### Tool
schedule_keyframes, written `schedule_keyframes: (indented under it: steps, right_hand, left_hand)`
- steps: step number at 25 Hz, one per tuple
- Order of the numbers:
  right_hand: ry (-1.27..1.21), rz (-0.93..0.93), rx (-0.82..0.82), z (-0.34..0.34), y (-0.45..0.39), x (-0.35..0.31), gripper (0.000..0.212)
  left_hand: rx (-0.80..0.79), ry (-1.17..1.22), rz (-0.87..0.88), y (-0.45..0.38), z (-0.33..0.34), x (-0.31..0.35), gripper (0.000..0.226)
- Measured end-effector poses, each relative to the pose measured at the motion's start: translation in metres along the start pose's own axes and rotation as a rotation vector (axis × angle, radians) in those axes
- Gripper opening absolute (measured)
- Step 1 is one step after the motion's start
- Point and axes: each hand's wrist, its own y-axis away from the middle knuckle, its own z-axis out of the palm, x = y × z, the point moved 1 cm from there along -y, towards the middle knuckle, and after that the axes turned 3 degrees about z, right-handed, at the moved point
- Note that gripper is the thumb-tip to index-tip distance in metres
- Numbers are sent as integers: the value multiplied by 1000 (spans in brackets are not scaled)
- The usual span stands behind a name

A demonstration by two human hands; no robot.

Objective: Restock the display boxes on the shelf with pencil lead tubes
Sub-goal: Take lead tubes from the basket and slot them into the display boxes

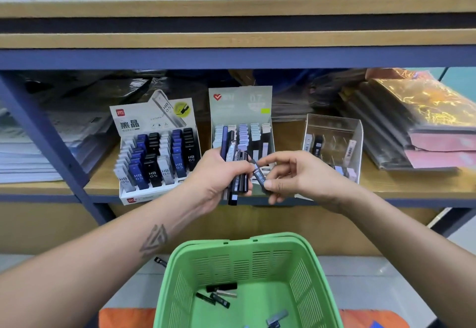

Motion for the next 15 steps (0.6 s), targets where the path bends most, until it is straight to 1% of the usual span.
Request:
schedule_keyframes:
  steps: [2, 4, 6, 8, 10, 12, 15]
  right_hand:
    - [86, -29, 16, -2, 4, -2, 38]
    - [138, -44, 68, -11, 8, -6, 40]
    - [122, -48, 200, -30, 14, -13, 39]
    - [44, -53, 366, -55, 20, -18, 30]
    - [-11, -51, 457, -72, 24, -21, 18]
    - [7, -52, 446, -78, 21, -22, 12]
    - [82, -48, 399, -81, 14, -21, 13]
  left_hand:
    - [-17, 13, -4, -1, 10, 0, 16]
    - [-25, 56, -16, -3, 21, 0, 21]
    - [-37, 92, -38, -7, 33, 1, 24]
    - [-53, 113, -54, -11, 44, 3, 26]
    - [-65, 116, -50, -16, 57, 4, 31]
    - [-67, 114, -48, -20, 72, 5, 31]
    - [-64, 137, -33, -24, 89, 7, 18]
